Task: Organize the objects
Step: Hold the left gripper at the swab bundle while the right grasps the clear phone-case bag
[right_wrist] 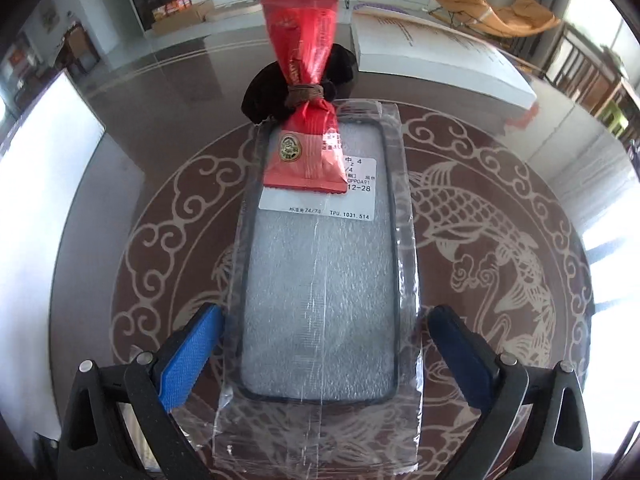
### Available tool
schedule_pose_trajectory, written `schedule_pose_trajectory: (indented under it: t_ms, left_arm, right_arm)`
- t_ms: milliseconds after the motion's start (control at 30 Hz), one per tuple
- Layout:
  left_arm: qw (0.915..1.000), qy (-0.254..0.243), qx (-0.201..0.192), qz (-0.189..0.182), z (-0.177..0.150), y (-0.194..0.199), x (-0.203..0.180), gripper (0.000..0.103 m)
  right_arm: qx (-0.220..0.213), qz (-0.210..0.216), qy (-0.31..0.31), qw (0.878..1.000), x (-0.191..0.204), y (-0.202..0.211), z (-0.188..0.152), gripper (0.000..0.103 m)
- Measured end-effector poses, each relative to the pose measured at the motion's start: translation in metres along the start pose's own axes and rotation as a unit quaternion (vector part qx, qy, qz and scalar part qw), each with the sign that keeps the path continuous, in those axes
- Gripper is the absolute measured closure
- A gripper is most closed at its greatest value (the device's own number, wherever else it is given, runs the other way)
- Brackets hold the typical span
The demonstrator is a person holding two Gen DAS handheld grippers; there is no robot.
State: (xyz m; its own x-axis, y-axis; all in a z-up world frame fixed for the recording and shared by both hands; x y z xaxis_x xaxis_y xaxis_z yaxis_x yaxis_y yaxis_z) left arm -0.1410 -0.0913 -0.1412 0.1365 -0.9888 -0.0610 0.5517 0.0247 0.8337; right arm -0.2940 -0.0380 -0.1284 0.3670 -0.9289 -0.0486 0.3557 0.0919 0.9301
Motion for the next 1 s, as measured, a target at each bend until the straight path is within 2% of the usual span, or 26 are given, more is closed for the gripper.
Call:
schedule_pose_trajectory:
  t_ms: [33,67,100,300,400,500,567,733,1000]
  left_arm:
    - [1.0,0.0,0.0,0.0,0.0,0.001,0.0,0.0]
    - [1.0,0.0,0.0,0.0,0.0,0.001,0.0,0.0]
    - [1.0,0.0,0.0,0.0,0.0,0.001,0.0,0.0]
    - [1.0,0.0,0.0,0.0,0.001,0.002,-0.002,0.0]
    - [1.0,0.001,0.0,0.001,0.001,0.002,-0.003,0.0]
    - [1.0,0.001,0.0,0.0,0.001,0.002,-0.003,0.0]
    - [1.0,0.001,0.0,0.0,0.001,0.002,-0.003,0.0]
    - [1.0,0.001,0.0,0.0,0.001,0.002,-0.003,0.0]
    - [1.0,0.001,0.0,0.0,0.001,0.001,-0.002,0.0]
  right_arm:
    - [-0.008,0.001,0.004,1.0,-0.001,0.004,-0.003,0.006]
    - [-0.02,0.002,0.011,1.0,-0.003,0.01,-0.006,0.019]
    - [-0.025,0.003,0.018,1.0,-0.006,0.016,-0.012,0.027]
    - [-0.026,-0.004,0.01,1.0,-0.047,0.04,-0.075,0.027]
    - [-0.03,-0.016,-0.014,0.999,-0.072,0.057,-0.118,0.027]
    - [-0.051,-0.033,-0.036,0.998,-0.086,0.077,-0.163,0.027]
    - [-0.069,-0.045,-0.048,0.995,-0.091,0.089,-0.188,0.026]
    - [-0.105,-0.058,-0.078,0.99,-0.102,0.093,-0.217,0.005]
    - [-0.103,-0.059,-0.079,0.99,-0.102,0.092,-0.22,0.0]
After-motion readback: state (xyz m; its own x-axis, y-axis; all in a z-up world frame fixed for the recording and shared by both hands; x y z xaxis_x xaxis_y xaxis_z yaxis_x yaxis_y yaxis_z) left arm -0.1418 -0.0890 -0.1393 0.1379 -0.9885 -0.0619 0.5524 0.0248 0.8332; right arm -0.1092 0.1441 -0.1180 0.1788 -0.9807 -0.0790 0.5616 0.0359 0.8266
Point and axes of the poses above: each gripper's, at about its wrist camera, not at the fingertips, and y roughly against the way its jaws point, x to its left, z to its top, the point moved 9 cm from there along -y, roughly the way its jaws point, and after that the axes turned 7 degrees about y, right-handed, at the moved point
